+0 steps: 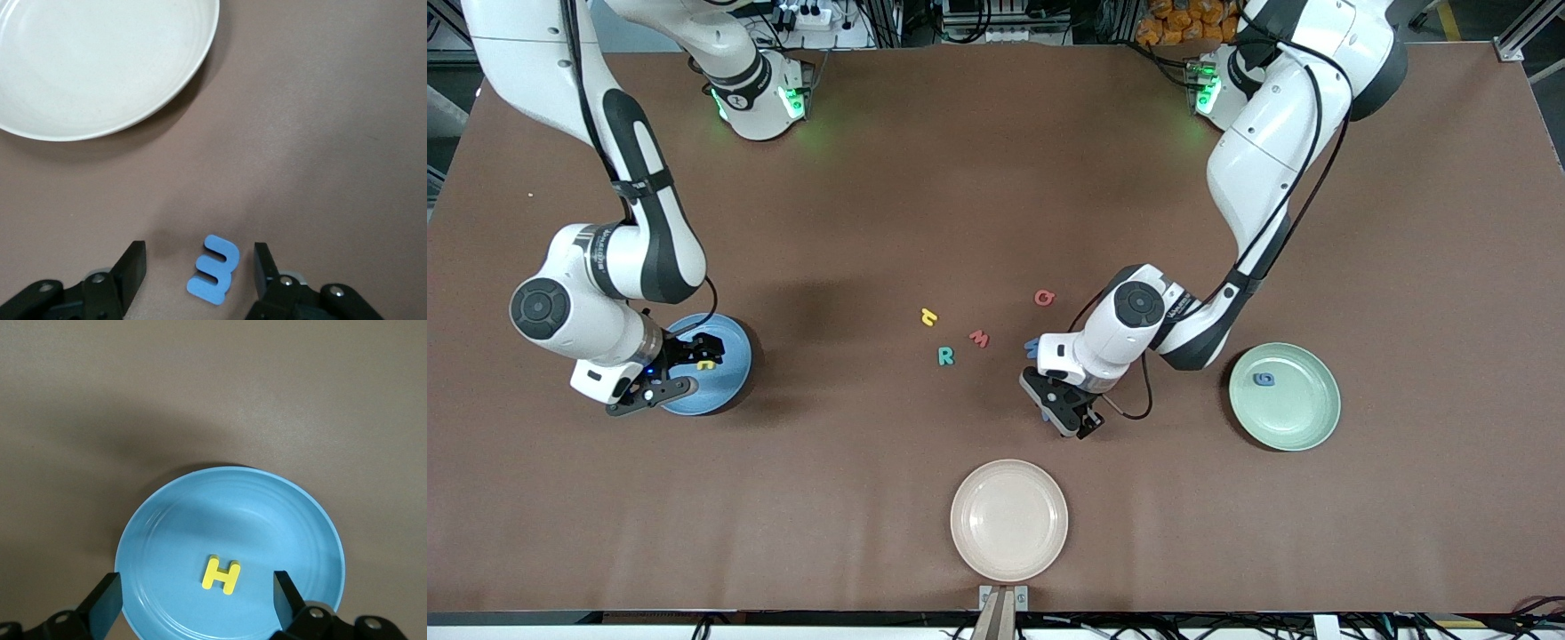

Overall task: Sort uppercase to blue plate, lowercase to green plate
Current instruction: 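Grasp the blue e with the left gripper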

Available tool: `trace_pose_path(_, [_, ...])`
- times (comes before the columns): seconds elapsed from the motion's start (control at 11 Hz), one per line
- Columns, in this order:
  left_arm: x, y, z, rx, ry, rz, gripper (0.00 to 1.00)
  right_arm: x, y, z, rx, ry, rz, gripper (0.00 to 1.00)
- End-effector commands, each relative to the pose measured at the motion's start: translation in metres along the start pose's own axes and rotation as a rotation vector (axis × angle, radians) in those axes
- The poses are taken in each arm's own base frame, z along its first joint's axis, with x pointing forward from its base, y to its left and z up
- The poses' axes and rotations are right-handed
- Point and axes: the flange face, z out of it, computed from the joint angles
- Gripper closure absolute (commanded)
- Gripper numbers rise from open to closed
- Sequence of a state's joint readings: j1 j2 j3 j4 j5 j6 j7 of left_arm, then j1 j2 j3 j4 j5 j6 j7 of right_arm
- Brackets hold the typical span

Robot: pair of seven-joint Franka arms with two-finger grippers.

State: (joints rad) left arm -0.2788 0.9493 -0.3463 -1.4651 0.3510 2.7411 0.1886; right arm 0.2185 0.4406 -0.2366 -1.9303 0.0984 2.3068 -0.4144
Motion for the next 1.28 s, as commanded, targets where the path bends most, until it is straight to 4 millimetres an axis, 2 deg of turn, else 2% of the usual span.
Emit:
trace_pose_path(0.0, [0.004,0.01,0.002,0.005,0.007,0.042,0.27,-0.001,-0.003,-0.005,0.012,0.014,0.017,0.0])
trace_pose_path(0.27, [0.0,0.013,0.006,0.0,-0.002,0.046,0.29,0.0,-0.004,-0.005,0.011,0.016,0.015,0.0])
trace_pose_path(0.55, [-0.002,0.009,0.006,0.001,-0.005,0.056,0.35,0.0,-0.005,-0.005,0.011,0.016,0.014,0.0])
trace_pose_path(0.73, [-0.007,0.004,0.007,0.002,-0.011,0.068,0.43,0.001,-0.005,-0.006,0.011,0.017,0.013,0.0])
trace_pose_path(1.0, [-0.008,0.002,0.006,0.002,-0.016,0.066,0.59,0.001,-0.006,-0.006,0.011,0.017,0.012,0.0])
trace_pose_path(1.19, [-0.009,0.0,0.005,0.004,-0.024,0.063,0.83,0.001,-0.006,-0.006,0.011,0.017,0.012,0.0])
